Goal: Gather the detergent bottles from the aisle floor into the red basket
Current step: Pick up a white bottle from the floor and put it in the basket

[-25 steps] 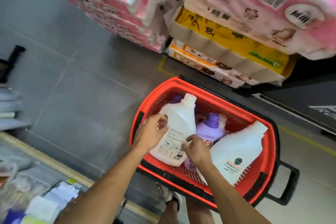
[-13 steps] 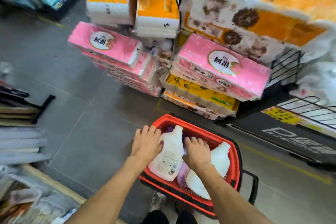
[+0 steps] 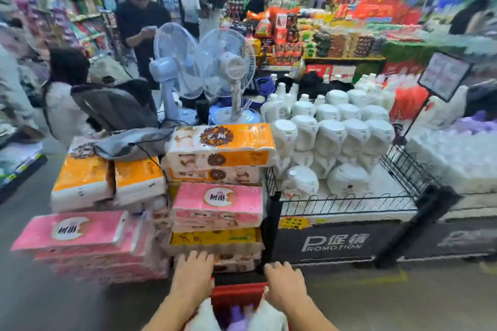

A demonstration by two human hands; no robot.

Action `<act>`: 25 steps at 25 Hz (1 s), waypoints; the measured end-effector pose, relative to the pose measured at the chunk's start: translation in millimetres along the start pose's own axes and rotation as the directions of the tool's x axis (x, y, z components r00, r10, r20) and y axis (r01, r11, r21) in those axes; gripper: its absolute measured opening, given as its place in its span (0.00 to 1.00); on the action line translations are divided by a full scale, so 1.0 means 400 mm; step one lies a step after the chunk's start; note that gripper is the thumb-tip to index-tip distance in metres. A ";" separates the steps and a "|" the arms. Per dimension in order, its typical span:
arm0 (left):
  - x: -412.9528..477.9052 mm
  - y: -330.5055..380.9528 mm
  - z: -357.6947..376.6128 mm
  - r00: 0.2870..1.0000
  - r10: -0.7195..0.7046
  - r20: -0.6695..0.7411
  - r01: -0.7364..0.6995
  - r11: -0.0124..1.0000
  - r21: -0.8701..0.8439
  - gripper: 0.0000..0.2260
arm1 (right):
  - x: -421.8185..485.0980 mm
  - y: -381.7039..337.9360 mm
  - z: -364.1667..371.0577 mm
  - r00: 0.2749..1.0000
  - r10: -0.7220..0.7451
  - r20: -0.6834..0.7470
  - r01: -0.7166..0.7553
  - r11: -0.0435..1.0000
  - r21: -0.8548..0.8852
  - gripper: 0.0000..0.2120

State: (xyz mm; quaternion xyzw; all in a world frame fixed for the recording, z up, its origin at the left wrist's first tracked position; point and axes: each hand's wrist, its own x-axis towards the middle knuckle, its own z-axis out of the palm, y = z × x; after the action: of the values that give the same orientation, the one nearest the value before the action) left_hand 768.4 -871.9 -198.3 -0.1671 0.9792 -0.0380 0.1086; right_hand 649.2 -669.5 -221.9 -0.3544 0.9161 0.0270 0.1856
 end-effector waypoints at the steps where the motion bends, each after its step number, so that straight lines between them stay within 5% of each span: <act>1: 0.027 0.042 -0.032 1.000 0.018 0.018 -0.018 1.000 0.024 0.22 | -0.024 0.058 -0.021 0.999 0.041 -0.025 -0.041 0.999 0.010 0.22; 3: 0.080 0.157 -0.047 0.991 0.110 -0.071 -0.107 0.993 0.043 0.24 | -0.065 0.166 -0.058 0.992 0.110 -0.055 -0.109 0.994 0.019 0.22; 5: 0.112 0.337 -0.090 0.979 0.201 0.041 -0.204 0.974 0.098 0.23 | -0.118 0.309 -0.082 0.976 0.203 -0.081 -0.199 0.979 0.053 0.22; 9: 0.199 0.725 -0.162 0.904 0.426 -0.031 -0.419 0.899 0.129 0.26 | -0.263 0.645 -0.126 0.916 0.393 -0.085 -0.379 0.915 0.140 0.25; 16: 0.310 1.362 -0.317 0.704 0.701 -0.113 -0.678 0.711 0.186 0.20 | -0.632 1.226 -0.083 0.636 0.771 -0.010 -0.741 0.615 0.271 0.25; 25: 0.377 1.984 -0.411 0.414 0.910 -0.018 -0.867 0.400 0.297 0.17 | -0.901 1.630 -0.027 0.344 0.931 0.121 -0.876 0.272 0.397 0.23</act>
State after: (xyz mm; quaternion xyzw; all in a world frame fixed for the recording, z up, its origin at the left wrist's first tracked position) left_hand 339.2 -169.3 -156.4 0.4004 0.9089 -0.1074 0.0440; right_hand 460.9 46.5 -136.0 0.2747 0.9476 -0.0815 0.1413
